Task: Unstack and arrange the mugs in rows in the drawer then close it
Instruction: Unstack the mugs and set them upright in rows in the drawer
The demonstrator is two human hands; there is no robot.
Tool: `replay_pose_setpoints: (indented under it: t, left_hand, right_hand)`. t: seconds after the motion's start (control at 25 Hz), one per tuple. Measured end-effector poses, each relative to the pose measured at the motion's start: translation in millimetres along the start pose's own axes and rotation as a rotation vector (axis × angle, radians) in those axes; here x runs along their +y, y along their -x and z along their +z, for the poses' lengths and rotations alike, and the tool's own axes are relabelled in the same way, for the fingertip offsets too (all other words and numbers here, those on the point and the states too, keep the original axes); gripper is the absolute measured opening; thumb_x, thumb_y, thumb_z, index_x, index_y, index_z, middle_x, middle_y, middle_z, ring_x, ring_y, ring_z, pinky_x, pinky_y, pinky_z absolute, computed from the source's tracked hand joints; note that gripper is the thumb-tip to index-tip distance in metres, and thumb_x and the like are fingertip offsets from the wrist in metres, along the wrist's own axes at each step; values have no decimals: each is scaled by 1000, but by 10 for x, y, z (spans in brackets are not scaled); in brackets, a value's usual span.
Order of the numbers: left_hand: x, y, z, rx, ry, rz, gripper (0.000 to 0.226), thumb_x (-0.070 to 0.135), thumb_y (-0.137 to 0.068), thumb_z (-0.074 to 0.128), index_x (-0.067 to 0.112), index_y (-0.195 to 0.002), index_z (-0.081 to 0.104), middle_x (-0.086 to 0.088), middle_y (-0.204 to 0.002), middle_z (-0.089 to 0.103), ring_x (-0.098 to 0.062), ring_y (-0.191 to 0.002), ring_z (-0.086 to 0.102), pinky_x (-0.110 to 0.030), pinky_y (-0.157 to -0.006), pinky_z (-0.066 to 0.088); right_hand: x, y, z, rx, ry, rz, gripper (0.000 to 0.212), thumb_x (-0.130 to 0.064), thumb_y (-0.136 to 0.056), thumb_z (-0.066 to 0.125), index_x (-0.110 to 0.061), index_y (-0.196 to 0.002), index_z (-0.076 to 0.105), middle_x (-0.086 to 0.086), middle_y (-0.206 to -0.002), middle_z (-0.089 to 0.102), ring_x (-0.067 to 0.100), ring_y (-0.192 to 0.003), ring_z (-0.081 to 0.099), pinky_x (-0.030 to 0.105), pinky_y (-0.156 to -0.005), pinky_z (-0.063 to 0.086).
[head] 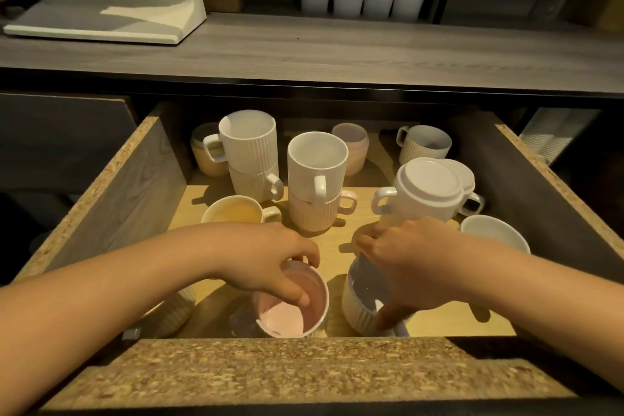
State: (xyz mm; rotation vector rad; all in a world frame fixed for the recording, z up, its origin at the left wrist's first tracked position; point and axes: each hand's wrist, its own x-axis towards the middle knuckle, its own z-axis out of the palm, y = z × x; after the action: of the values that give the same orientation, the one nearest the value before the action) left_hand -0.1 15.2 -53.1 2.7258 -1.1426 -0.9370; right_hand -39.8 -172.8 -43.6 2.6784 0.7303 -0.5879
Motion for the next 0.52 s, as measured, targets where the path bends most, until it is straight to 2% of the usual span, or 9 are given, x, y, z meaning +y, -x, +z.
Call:
replay_pose_setpoints:
  t: [0.2, 0.32, 0.44, 0.52]
  left_hand:
    - [-64, 167, -120, 44, -51, -71, 56, 41, -85, 62, 33, -135, 39, 12, -132, 48, -8, -114, 49, -19, -86, 41]
    - [-117, 341, -98, 7, -18, -102, 56, 43, -84, 62, 35, -134, 37, 13, -130, 49, -7, -113, 50, -26, -95, 47]
    - [-171, 448, 12, -48, 25, -129, 56, 42, -84, 62, 32, -135, 39, 11, -129, 51, -7, -113, 52, -29, -98, 47]
    - [-191, 464, 75, -73, 58, -148, 58, 40, -85, 62, 32, -137, 37, 10, -130, 52, -7, -113, 51, -28, -98, 46]
  right_hand:
    - [-31, -103, -135, 187, 18, -48, 66, -66, -82, 46, -22, -131, 46, 0, -125, 61, 22, -107, 60, 35, -82, 55]
    - [-189, -209, -202, 152, -77, -157, 62, -61, -84, 50, -23, -132, 46, 0, -122, 62, 21, -106, 59, 35, -81, 53]
    - [-347, -356, -215, 125, -77, -208, 50, -50, -88, 52, -20, -127, 52, 2, -111, 65, 21, -93, 60, 27, -62, 46]
    - [-367, -426, -224, 134, -51, -182, 42, -42, -90, 54, -18, -124, 57, 1, -99, 64, 21, -87, 59, 29, -64, 49]
